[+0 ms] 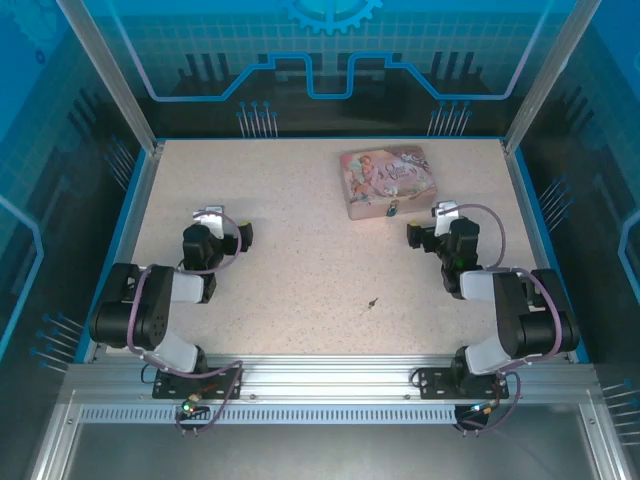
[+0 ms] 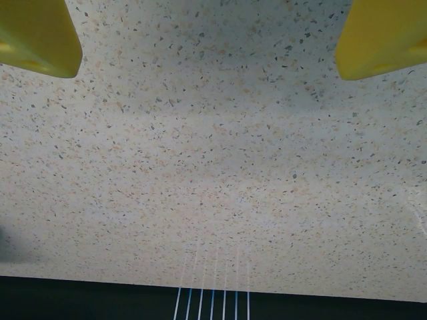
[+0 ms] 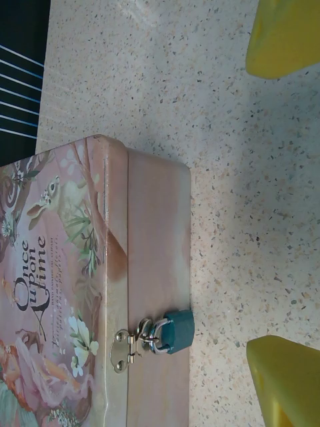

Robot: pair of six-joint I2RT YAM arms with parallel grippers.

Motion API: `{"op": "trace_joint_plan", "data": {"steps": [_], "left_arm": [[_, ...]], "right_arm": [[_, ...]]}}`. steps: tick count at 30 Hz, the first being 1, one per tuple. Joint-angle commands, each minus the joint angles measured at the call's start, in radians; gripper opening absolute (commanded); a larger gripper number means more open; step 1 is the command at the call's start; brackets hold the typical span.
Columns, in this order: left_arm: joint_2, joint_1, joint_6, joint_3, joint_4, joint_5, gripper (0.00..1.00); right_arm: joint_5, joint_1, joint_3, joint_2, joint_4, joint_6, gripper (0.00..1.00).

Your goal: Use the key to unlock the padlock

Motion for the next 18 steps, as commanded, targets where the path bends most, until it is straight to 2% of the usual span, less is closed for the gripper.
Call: {"op": "trace_joint_plan", "data": {"steps": [1, 18], "left_arm": [[-0.006, 0.006, -0.002, 0.011, 0.006, -0.013, 0.99], [-0.006, 0.006, -0.004, 0.013, 0.004, -0.013, 0.99]], "right_arm": [[0.011, 0.010, 0.008, 0.002, 0.000, 0.000, 1.00], [-0.001, 0.004, 0.008, 0.001, 0.000, 0.003, 1.00]]}}
